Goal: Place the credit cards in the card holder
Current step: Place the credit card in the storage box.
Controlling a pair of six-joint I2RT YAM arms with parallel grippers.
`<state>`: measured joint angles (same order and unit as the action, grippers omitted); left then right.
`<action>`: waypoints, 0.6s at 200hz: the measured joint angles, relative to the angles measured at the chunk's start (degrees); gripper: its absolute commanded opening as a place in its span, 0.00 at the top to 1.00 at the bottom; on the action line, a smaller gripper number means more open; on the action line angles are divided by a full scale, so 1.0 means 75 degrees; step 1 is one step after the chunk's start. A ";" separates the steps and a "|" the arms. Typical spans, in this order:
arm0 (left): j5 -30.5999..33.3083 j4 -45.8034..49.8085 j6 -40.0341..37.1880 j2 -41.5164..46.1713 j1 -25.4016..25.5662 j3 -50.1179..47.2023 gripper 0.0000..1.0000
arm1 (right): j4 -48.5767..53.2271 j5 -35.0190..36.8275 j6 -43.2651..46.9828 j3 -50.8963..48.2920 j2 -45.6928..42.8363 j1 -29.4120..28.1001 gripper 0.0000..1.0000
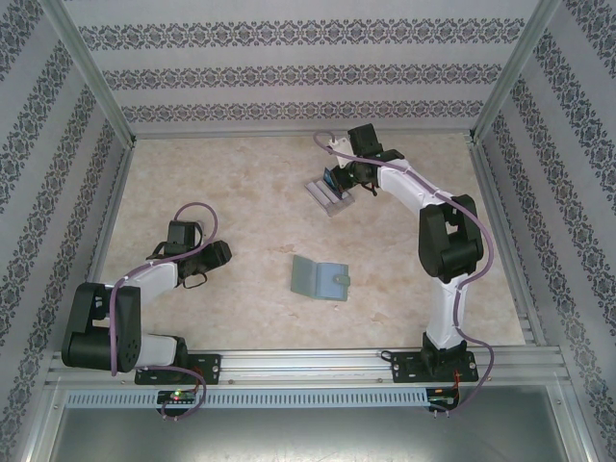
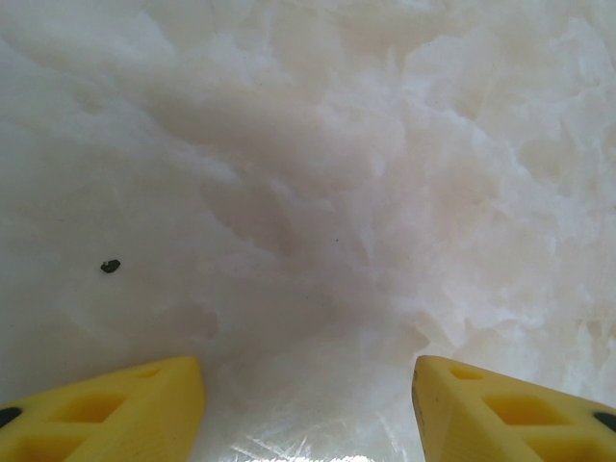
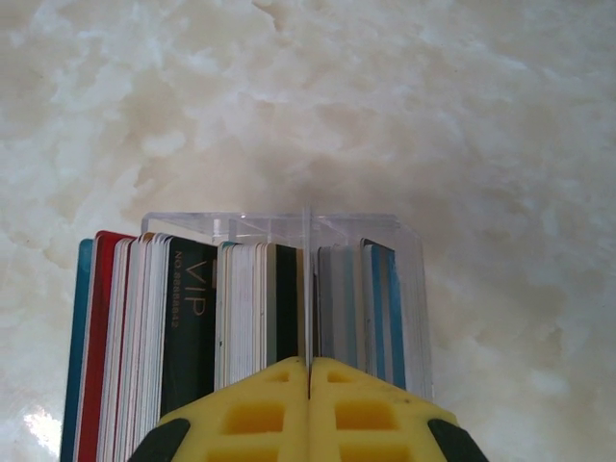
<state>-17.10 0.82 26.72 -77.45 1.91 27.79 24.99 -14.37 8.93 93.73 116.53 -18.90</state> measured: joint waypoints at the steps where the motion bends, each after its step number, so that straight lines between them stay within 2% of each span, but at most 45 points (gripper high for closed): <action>1: 0.0000 0.0000 0.0000 0.0000 0.0000 0.0000 0.38 | 0.0006 -0.0006 0.0006 0.0000 0.0000 0.0000 1.00; 59: 0.0000 0.0015 0.0000 -0.0020 0.0000 0.0026 0.38 | 0.0073 -0.0131 0.0131 0.0003 0.0035 -0.0032 1.00; 104: 0.0000 0.0026 0.0000 -0.0041 0.0000 0.0044 0.38 | 0.0093 0.0507 0.0577 0.0038 0.0239 -0.0248 1.00; 120: 0.0000 0.0032 0.0000 -0.0047 0.0000 0.0050 0.38 | 0.0093 0.0670 0.0670 0.0038 0.0356 -0.0297 0.94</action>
<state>-17.10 1.06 26.72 -77.80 1.91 28.16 25.69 -9.34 13.96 94.02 119.20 -21.12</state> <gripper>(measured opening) 0.617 0.066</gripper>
